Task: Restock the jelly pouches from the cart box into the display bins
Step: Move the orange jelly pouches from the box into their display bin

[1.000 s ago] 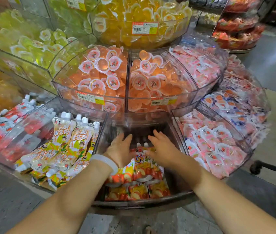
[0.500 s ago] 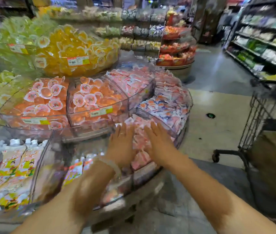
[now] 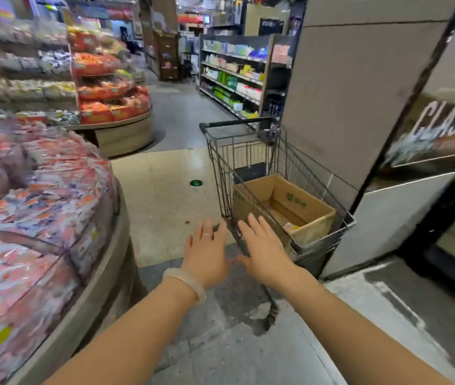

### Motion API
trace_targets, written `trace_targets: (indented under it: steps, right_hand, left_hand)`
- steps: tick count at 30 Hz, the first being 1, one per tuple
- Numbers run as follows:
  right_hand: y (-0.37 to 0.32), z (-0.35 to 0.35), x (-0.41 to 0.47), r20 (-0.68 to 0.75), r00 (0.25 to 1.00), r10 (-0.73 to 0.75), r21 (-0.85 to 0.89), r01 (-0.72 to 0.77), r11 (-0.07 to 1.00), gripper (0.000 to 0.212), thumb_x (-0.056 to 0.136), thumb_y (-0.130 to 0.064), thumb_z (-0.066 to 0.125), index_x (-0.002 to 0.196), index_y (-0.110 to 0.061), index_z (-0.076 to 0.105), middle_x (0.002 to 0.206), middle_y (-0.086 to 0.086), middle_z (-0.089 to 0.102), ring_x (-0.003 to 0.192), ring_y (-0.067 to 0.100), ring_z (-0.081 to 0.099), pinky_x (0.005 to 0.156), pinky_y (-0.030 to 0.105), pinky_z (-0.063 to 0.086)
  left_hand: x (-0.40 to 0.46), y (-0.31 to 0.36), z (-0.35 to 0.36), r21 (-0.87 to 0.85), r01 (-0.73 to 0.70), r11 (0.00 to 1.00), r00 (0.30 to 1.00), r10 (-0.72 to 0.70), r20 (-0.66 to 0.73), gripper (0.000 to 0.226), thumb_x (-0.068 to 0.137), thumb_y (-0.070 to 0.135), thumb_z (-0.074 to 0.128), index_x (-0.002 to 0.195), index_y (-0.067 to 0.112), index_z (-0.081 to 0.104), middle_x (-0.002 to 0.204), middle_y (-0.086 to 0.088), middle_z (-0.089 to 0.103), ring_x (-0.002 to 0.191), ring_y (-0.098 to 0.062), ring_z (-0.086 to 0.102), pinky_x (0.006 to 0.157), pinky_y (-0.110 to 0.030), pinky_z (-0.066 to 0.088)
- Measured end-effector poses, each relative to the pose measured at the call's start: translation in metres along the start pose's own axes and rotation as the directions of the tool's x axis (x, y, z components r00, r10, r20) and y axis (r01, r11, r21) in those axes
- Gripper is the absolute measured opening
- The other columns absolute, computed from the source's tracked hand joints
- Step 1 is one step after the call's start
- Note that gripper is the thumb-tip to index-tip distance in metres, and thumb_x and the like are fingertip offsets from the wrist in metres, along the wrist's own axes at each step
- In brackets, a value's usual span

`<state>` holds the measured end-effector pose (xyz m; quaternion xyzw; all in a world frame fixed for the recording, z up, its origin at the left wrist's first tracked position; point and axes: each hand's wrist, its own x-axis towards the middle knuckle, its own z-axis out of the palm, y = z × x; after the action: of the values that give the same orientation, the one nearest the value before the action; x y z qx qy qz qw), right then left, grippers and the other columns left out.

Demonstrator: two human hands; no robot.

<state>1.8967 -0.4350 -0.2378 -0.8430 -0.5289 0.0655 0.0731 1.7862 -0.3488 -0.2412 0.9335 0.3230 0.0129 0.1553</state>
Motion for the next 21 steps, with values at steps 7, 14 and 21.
trace_targets:
  steps: [7, 14, 21]
  right_hand:
    - [0.127, 0.008, 0.011, -0.022, 0.982, 0.188, 0.019, -0.188, 0.982, 0.079, 0.092, -0.037, 0.055, 0.151, -0.018, 0.006, 0.160, 0.007, -0.003, 0.148, 0.026, -0.005, 0.119, 0.045, 0.011]
    - [0.231, -0.002, 0.112, -0.003, 0.966, 0.259, -0.039, -0.259, 0.965, 0.078, 0.091, -0.037, 0.055, 0.151, -0.016, 0.009, 0.160, 0.009, 0.001, 0.148, 0.026, -0.003, 0.120, 0.045, 0.011]
    - [0.312, -0.055, 0.237, -0.012, 0.966, 0.259, 0.013, -0.259, 0.966, 0.073, 0.093, -0.029, 0.055, 0.151, -0.018, 0.012, 0.160, 0.007, 0.002, 0.148, 0.027, 0.000, 0.121, 0.040, 0.009]
  left_hand:
    - [0.091, 0.090, 0.043, 0.056, -0.172, 0.983, 0.980, 0.166, 0.107, 0.082, 0.093, 0.042, 0.050, 0.151, 0.020, -0.004, 0.158, -0.012, -0.012, 0.146, -0.031, -0.010, 0.119, -0.048, 0.008]
    - [0.232, 0.131, 0.060, 0.022, -0.197, 0.980, 0.975, 0.193, 0.109, 0.079, 0.094, 0.041, 0.049, 0.151, 0.022, -0.003, 0.159, -0.009, -0.012, 0.146, -0.029, -0.011, 0.118, -0.046, 0.008]
    - [0.378, 0.150, 0.038, -0.060, -0.127, 0.990, 0.989, 0.131, 0.064, 0.081, 0.093, 0.035, 0.051, 0.151, 0.020, -0.004, 0.159, -0.011, -0.010, 0.146, -0.029, -0.010, 0.120, -0.045, 0.006]
